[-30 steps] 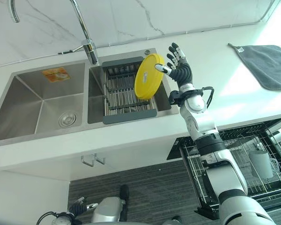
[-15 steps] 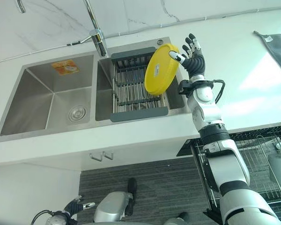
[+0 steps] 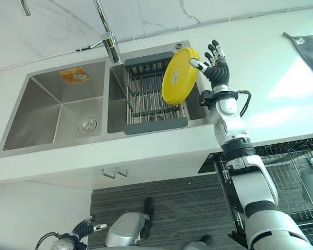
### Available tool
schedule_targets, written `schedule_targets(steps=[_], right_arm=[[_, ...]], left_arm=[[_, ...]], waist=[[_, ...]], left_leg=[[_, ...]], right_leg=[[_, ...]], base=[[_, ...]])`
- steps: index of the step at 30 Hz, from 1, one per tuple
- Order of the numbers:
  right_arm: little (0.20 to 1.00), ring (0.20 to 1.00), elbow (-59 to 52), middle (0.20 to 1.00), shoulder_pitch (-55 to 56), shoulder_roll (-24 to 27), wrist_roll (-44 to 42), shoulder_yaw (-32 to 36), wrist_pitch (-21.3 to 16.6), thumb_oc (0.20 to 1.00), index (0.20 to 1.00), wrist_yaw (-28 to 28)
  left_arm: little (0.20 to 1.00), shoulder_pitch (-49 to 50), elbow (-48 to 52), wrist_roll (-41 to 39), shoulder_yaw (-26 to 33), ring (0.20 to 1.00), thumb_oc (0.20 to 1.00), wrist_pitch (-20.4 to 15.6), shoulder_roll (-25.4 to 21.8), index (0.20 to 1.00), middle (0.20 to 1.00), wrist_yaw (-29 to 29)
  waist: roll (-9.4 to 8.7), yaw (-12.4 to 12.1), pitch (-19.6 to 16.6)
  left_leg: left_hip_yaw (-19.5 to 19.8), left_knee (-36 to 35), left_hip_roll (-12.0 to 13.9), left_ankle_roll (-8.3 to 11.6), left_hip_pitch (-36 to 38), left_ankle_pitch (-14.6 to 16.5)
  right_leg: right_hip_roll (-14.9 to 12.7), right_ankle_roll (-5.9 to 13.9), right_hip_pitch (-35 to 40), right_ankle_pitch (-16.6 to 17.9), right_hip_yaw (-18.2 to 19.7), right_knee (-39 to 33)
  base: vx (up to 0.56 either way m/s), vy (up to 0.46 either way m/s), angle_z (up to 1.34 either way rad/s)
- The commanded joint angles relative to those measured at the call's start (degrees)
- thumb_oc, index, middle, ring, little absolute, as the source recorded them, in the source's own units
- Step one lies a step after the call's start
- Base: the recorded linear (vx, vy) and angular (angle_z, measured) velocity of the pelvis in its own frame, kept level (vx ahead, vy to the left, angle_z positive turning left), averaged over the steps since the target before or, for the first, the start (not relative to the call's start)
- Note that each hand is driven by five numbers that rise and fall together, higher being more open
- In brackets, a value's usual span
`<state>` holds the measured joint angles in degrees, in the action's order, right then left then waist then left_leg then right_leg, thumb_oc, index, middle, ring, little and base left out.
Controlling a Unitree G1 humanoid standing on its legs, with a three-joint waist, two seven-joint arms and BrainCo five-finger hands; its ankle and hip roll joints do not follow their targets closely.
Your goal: Place the dishes in the dishwasher.
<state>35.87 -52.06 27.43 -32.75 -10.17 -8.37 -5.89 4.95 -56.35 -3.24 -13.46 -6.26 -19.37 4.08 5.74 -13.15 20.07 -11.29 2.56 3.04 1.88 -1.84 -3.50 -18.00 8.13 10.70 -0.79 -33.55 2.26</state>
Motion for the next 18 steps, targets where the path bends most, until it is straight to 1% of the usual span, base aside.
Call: schedule_targets(steps=[1, 8, 18], right_arm=[[1.000, 1.000, 1.10, 1.000, -5.97, 2.41, -0.85, -0.34, -3.27, 1.000, 1.000, 1.35], [1.000, 1.000, 1.48, 1.000, -5.93, 0.96, 0.35, -1.14, -2.19, 1.000, 1.000, 1.06], [1.000, 1.000, 2.59, 1.000, -5.64, 0.45, 0.32, -1.25, -1.92, 1.000, 1.000, 1.48]], left_arm=[[1.000, 0.52, -1.08, 2.17, -3.49, 1.000, 1.000, -0.85, -1.43, 1.000, 1.000, -0.11], [1.000, 0.48, -0.54, 1.61, -3.58, 1.000, 1.000, -0.71, -0.92, 1.000, 1.000, -0.28], [1.000, 0.23, 0.22, 1.15, -3.60, 1.000, 1.000, -0.63, -0.73, 1.000, 1.000, -0.01]], waist=[[1.95, -2.65, -1.30], [2.50, -2.68, -0.57], [3.25, -2.61, 0.22]], left_leg=[[2.01, -0.71, 3.48, 2.95, 2.71, 3.23], [1.74, -0.57, 3.47, 2.90, 2.39, 2.94], [1.95, -0.62, 3.16, 2.87, 1.86, 2.65]], right_leg=[[-4.51, 0.47, -5.03, -5.15, 2.93, 10.87], [-5.23, 0.50, -5.40, -4.74, 2.89, 11.26], [-5.85, 0.56, -6.12, -4.56, 3.25, 11.82]], base=[[0.00, 0.000, 0.00], [0.00, 0.000, 0.00], [0.00, 0.004, -0.01]])
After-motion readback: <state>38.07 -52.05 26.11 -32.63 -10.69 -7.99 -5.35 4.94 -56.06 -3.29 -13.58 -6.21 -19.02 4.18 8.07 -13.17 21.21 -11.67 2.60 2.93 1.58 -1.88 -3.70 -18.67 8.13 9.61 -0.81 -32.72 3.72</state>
